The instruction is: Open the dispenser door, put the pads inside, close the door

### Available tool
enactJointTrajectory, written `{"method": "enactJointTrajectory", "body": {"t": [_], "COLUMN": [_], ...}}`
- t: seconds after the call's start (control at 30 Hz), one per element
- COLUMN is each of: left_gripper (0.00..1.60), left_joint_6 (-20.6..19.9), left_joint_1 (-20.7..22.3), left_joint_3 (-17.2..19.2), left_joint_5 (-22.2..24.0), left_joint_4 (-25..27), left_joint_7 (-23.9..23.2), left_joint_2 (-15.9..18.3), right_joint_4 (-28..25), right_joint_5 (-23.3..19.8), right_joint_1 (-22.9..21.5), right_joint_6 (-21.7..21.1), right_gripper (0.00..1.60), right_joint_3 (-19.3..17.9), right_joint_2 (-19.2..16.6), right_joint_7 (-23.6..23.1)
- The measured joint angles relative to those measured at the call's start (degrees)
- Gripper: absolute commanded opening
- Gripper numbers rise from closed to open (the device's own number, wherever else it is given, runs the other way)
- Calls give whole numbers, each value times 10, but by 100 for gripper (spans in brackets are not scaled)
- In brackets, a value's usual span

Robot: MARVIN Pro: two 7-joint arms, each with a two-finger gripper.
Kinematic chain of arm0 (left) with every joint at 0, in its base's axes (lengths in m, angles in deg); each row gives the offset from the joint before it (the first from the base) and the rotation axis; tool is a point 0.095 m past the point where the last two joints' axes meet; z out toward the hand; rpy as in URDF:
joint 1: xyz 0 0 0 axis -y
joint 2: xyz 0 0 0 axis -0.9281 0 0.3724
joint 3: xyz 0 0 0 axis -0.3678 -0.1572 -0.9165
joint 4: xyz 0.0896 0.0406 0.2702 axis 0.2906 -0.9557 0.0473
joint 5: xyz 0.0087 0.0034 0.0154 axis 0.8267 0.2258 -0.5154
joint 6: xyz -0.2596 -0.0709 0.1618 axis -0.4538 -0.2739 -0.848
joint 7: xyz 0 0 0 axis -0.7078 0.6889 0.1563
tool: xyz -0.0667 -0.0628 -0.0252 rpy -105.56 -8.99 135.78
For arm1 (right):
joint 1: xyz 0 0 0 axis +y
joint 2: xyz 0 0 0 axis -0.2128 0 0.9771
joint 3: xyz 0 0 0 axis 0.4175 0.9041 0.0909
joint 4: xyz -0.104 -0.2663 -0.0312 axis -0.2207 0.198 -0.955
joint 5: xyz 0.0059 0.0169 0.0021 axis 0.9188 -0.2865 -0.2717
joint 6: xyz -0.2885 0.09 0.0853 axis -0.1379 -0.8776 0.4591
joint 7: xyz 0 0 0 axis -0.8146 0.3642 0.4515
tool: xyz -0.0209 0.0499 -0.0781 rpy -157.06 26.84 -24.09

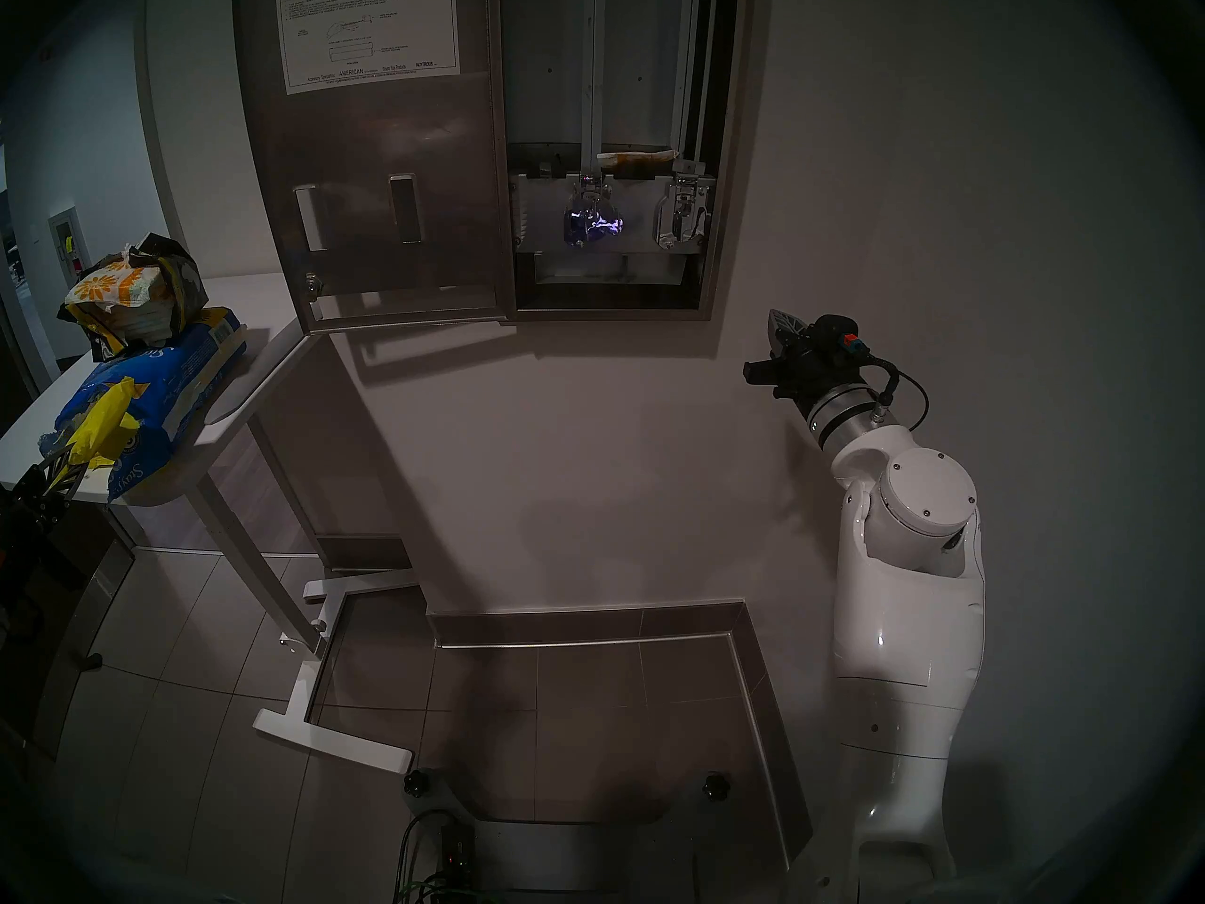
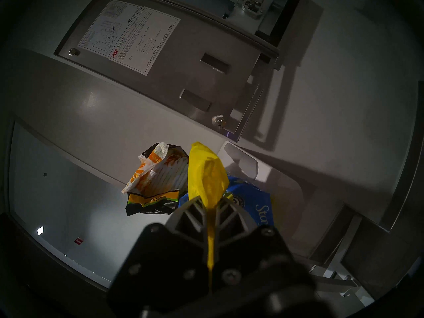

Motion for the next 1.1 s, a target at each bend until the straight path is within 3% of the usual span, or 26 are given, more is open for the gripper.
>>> {"method": "enactJointTrajectory", "body": {"t": [0.7, 1.1], "left_gripper": [0, 0], "left_joint_6": [-9, 78], "left_joint_1": [6, 18], "left_joint_3": [7, -1], "left_joint_5": [15, 53], "left_joint_4": [0, 1], "left_joint_7": [-12, -24], "left_joint_2": [5, 33], "right_joint_4": [0, 1], "right_joint_5": [-3, -4], "right_joint_1": [1, 1], "right_joint_6": [0, 0], "right_gripper": [25, 25], "right_joint_3": [2, 3], "right_joint_2": [-3, -4], "right_joint_7": [2, 4]}}
